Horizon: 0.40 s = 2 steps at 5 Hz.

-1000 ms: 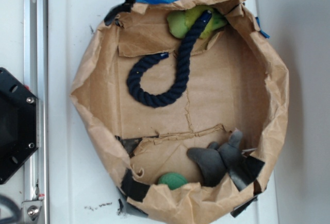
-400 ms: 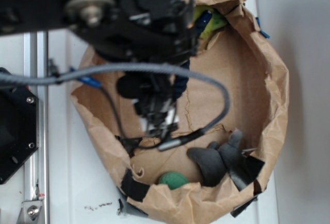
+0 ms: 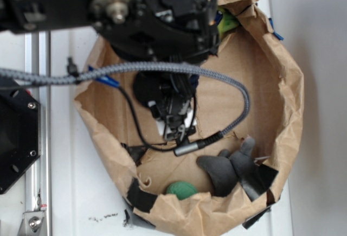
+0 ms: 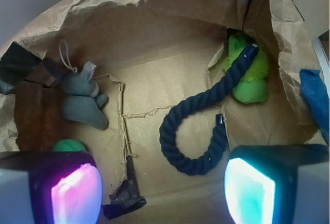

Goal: Grab the blue rope.

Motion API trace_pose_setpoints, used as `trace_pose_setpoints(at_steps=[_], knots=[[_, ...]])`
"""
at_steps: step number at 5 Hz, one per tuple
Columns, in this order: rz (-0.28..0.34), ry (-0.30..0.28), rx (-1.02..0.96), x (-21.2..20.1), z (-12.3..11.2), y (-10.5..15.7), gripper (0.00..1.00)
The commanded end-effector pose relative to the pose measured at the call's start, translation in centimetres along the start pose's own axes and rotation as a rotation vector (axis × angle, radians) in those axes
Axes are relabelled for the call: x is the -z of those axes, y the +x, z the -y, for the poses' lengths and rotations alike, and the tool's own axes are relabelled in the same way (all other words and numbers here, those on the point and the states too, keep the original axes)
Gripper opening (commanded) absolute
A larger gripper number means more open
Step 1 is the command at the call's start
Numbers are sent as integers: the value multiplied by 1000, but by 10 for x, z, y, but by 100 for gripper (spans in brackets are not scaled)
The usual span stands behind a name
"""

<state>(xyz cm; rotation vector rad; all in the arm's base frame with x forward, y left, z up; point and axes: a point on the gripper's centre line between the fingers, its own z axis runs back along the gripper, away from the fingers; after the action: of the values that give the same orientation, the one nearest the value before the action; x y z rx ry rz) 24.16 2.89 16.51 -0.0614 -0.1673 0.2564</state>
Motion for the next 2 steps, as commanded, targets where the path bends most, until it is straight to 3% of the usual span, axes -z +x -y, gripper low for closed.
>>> trace_pose_setpoints(at_steps=[1,2], knots=[[69,37,-56,12,-11,26,100],[91,30,-102,36,-5,46,100]])
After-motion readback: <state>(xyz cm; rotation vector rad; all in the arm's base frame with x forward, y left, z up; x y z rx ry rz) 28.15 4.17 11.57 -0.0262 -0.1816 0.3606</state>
